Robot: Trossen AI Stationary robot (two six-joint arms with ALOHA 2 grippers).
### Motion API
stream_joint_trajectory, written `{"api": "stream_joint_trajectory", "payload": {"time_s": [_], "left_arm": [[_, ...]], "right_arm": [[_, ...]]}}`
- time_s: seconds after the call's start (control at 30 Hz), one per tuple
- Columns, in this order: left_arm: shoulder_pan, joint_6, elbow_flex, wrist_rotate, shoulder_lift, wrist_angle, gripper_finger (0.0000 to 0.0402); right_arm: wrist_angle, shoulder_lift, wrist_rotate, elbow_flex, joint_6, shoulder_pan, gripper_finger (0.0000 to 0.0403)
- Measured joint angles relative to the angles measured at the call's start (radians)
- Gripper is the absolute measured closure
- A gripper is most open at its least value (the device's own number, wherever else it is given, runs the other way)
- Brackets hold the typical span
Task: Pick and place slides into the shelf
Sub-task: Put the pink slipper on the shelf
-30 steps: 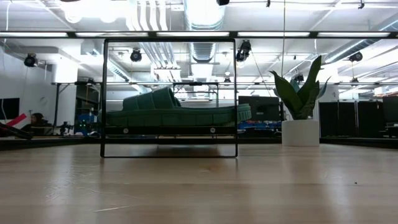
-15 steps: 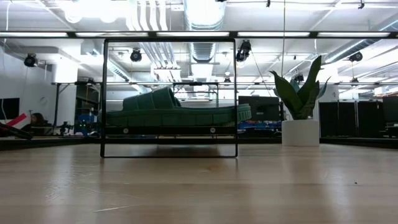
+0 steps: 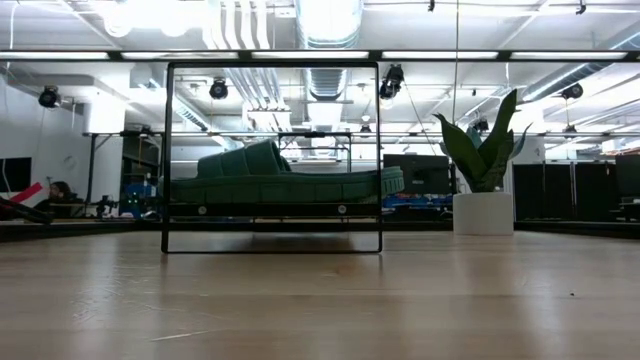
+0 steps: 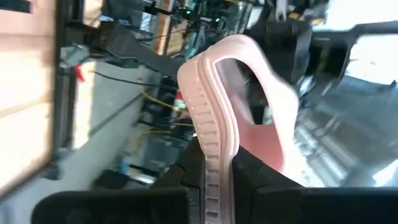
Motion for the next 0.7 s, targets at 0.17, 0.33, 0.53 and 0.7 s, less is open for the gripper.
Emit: {"api": "stream_joint_trajectory", "payload": {"time_s": [0.17, 0.33, 0.53, 0.7], "left_arm": [[-0.003, 0.279, -0.002, -0.012, -0.015, -0.003, 0.0259], [-0.001, 0.414, -0.008, -0.074, -0.043, -0.028, 0.0221], [-0.001, 0.505, -0.037, -0.114, -0.073, -0.027, 0.0218], [-0.001, 0.517, -0.088, -0.136, -0.117, -0.027, 0.0217]], "right_arm": [[-0.096, -0.053, 0.014, -0.009, 0.191, -0.058, 0.0377], [-0.180, -0.090, -0.034, -0.026, 0.371, -0.151, 0.0379], [-0.272, -0.095, -0.230, -0.033, 0.513, -0.303, 0.0379], [-0.274, -0.097, -0.400, -0.071, 0.571, -0.435, 0.0379]]}}
